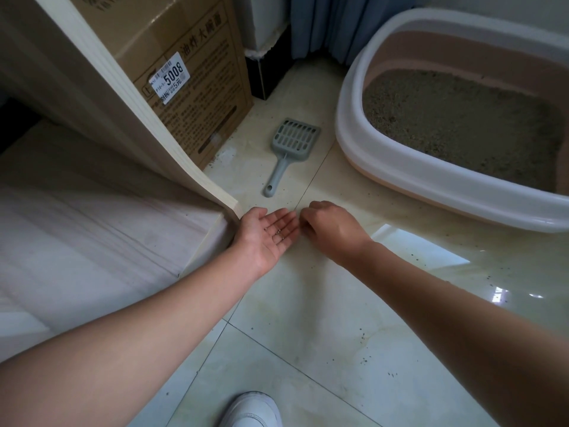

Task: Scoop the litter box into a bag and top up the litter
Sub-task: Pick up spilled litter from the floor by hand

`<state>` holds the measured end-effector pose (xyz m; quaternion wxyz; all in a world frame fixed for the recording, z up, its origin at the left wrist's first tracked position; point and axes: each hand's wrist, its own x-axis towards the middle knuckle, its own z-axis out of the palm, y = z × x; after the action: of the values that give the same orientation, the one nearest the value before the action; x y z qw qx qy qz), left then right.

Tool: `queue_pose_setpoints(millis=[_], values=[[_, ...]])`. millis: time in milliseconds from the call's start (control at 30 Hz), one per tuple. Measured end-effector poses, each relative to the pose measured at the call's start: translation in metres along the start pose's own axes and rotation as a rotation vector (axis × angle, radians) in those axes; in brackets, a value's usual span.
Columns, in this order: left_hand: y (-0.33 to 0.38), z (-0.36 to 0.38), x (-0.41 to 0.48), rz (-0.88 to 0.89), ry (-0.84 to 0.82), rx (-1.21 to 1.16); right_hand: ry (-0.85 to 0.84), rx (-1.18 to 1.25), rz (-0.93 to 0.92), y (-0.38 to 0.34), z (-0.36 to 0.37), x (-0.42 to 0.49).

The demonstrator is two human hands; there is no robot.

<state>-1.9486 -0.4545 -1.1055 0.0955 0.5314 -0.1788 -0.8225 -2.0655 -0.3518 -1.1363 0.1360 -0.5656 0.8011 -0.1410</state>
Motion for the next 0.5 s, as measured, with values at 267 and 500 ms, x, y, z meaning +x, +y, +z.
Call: queue_pose_setpoints(millis=[267,500], values=[[0.001,0.005,-0.004,-0.028,-0.015,-0.027,0.038,0.031,0.118,-0.001,-0.006,-0.006],[-0.001,0.036,-0.013,-0.028,-0.054,0.003,0.292,0.237,0.187,0.010,-0.050,-0.028]])
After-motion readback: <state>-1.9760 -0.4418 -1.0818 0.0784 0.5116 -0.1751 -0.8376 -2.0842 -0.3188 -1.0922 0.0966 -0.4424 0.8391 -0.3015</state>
